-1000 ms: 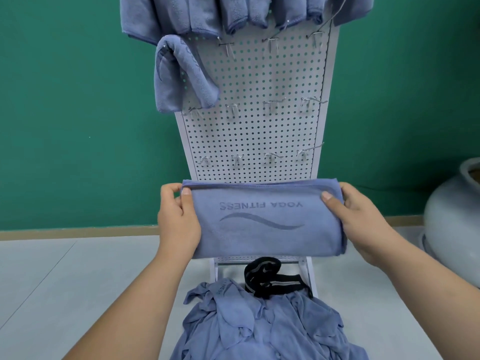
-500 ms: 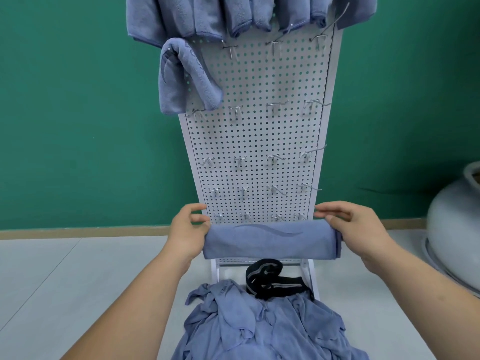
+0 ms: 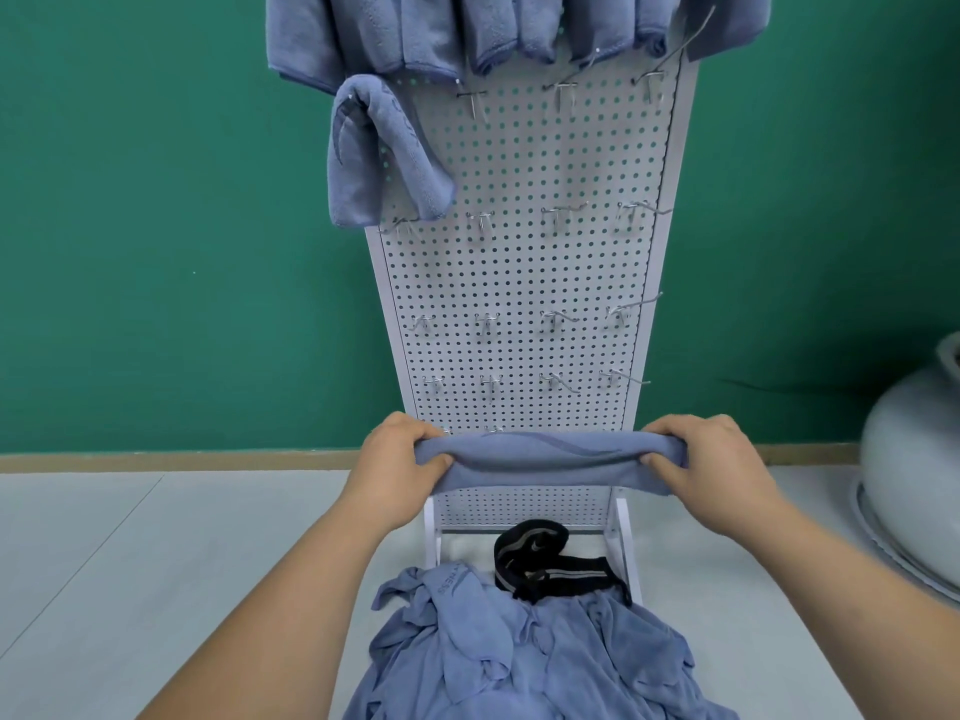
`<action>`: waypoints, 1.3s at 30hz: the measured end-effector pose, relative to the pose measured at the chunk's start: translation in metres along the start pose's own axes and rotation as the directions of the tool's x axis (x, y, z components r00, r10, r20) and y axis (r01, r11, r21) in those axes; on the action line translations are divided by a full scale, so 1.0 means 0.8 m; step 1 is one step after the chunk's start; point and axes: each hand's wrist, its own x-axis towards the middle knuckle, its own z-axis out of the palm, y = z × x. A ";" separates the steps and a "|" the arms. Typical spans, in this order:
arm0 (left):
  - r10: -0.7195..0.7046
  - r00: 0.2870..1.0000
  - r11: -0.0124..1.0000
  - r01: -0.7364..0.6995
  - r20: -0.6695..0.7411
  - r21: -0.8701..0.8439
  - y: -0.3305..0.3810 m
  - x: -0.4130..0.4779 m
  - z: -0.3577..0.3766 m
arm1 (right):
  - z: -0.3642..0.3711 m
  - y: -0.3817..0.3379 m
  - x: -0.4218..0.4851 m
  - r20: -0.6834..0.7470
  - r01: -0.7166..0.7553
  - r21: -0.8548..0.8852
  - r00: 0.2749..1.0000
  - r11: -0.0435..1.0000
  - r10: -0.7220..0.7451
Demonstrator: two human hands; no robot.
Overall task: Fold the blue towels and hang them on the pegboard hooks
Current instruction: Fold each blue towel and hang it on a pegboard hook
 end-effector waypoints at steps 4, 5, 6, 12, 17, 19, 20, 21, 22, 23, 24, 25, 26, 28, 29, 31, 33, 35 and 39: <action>-0.205 0.978 0.844 0.202 0.051 -0.497 0.006 -0.001 -0.008 | -0.006 0.002 0.004 0.097 -0.231 0.568 0.972 0.790 0.214; -0.232 0.970 0.802 0.235 0.075 -0.549 0.006 -0.003 -0.008 | -0.007 0.001 0.004 0.122 -0.242 0.642 0.969 0.727 0.215; -0.247 0.966 0.783 0.246 0.078 -0.571 0.006 -0.004 -0.008 | -0.010 -0.001 0.003 0.137 -0.246 0.688 0.968 0.682 0.211; -0.269 0.962 0.753 0.187 -0.037 -0.631 0.003 0.004 -0.008 | -0.023 -0.007 0.005 0.100 -0.256 0.784 0.951 0.565 0.291; -0.194 0.966 0.941 0.134 -0.171 -0.310 -0.001 0.004 0.009 | -0.002 -0.001 0.008 0.002 -0.274 0.612 0.938 0.742 0.346; -0.206 0.970 0.960 0.175 -0.129 -0.218 0.004 -0.002 0.021 | 0.007 -0.003 0.004 -0.008 -0.278 0.501 0.945 0.820 0.326; -0.214 0.971 0.957 0.186 -0.109 -0.224 0.008 -0.005 0.026 | 0.011 -0.007 0.003 -0.001 -0.283 0.467 0.947 0.838 0.321; -0.214 0.972 0.950 0.184 -0.095 -0.251 0.013 -0.007 0.031 | 0.014 -0.012 0.001 0.003 -0.288 0.447 0.947 0.847 0.320; -0.207 0.974 0.942 0.173 -0.089 -0.289 0.019 -0.008 0.035 | 0.017 -0.019 0.001 -0.005 -0.282 0.436 0.949 0.854 0.316; -0.198 0.977 0.932 0.162 -0.082 -0.324 0.026 -0.010 0.039 | 0.020 -0.028 0.000 -0.018 -0.271 0.432 0.951 0.860 0.309; -0.191 0.979 0.923 0.152 -0.077 -0.354 0.035 -0.011 0.042 | 0.023 -0.037 -0.002 -0.033 -0.253 0.437 0.954 0.863 0.297; -0.181 0.981 0.917 0.141 -0.074 -0.373 0.044 -0.013 0.046 | 0.025 -0.047 -0.004 -0.048 -0.231 0.448 0.958 0.864 0.281; -0.167 0.983 0.913 0.127 -0.070 -0.387 0.050 -0.014 0.051 | 0.026 -0.058 -0.007 -0.058 -0.210 0.465 0.962 0.860 0.267; -0.146 0.988 0.904 0.113 -0.050 -0.413 0.060 -0.017 0.061 | 0.030 -0.077 -0.015 -0.045 -0.182 0.509 0.971 0.842 0.237; -0.145 0.989 0.893 0.123 -0.018 -0.433 0.064 -0.020 0.064 | 0.033 -0.086 -0.018 -0.023 -0.172 0.535 0.976 0.827 0.218; -0.141 0.987 0.851 0.160 0.076 -0.500 0.073 -0.025 0.071 | 0.040 -0.099 -0.024 0.045 -0.174 0.601 0.982 0.780 0.184; -0.125 0.981 0.782 0.189 0.148 -0.594 0.084 -0.030 0.074 | 0.048 -0.106 -0.027 0.098 -0.192 0.666 0.980 0.720 0.171; -0.147 0.975 0.701 0.220 0.165 -0.678 0.092 -0.034 0.073 | 0.049 -0.113 -0.029 0.121 -0.211 0.728 0.976 0.653 0.180; -0.246 0.949 0.539 0.304 0.198 -0.785 0.091 -0.036 0.065 | 0.045 -0.116 -0.029 0.132 -0.223 0.794 0.971 0.566 0.197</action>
